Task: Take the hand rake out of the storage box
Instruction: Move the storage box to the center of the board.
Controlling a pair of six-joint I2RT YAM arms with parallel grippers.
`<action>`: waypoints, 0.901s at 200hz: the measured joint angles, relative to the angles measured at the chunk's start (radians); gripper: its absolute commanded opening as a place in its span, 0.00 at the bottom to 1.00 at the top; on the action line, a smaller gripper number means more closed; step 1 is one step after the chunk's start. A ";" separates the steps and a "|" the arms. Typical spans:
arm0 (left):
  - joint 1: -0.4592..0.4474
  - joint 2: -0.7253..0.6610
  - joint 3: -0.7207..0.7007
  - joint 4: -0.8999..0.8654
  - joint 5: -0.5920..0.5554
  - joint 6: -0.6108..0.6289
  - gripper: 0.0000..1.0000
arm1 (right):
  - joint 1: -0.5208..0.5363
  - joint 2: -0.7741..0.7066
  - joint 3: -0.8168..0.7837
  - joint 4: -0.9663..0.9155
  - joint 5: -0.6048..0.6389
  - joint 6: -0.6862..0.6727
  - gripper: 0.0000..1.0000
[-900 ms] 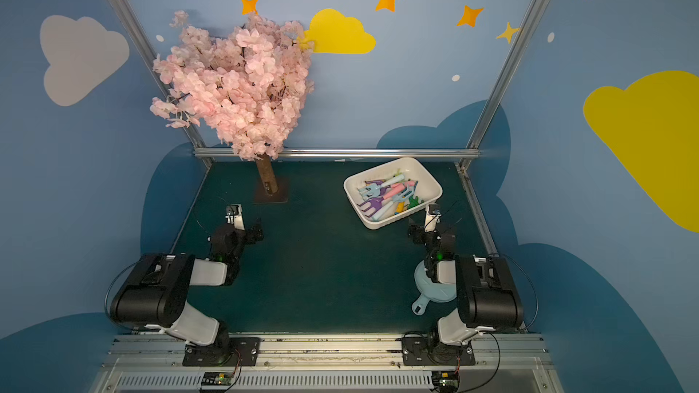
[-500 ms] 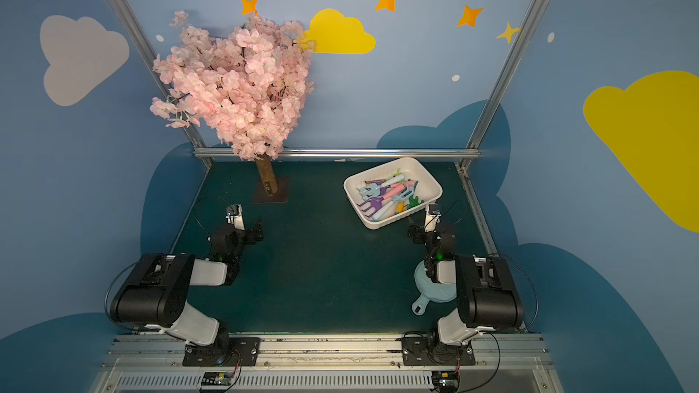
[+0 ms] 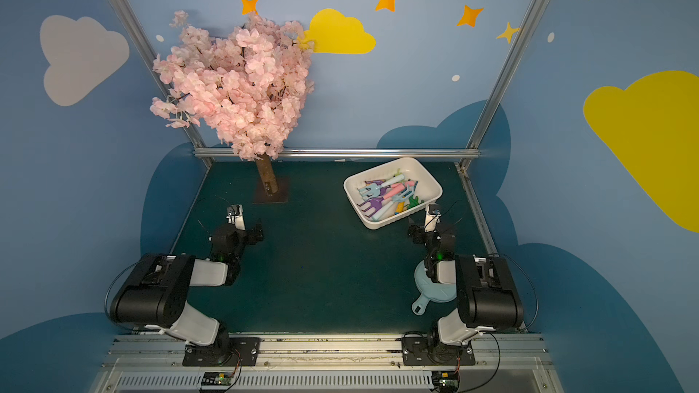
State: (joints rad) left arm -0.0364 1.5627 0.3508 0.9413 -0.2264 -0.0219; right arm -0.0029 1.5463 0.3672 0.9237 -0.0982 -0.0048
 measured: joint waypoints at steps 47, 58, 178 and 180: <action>-0.010 -0.007 0.003 -0.014 -0.020 0.000 1.00 | 0.018 -0.115 0.068 -0.234 0.149 0.037 0.96; -0.010 -0.007 0.007 -0.019 -0.021 0.001 1.00 | 0.021 -0.160 0.123 -0.321 0.163 0.045 0.96; -0.138 -0.116 0.444 -0.649 0.171 -0.603 1.00 | -0.035 -0.565 0.153 -0.758 0.151 0.548 0.96; -0.153 -0.099 0.460 -0.669 0.170 -0.608 1.00 | -0.035 -0.562 0.157 -0.762 0.148 0.549 0.96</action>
State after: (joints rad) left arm -0.1894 1.4635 0.8112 0.2722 -0.0566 -0.6304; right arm -0.0376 0.9844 0.5243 0.1616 0.0498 0.5446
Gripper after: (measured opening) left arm 0.999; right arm 0.958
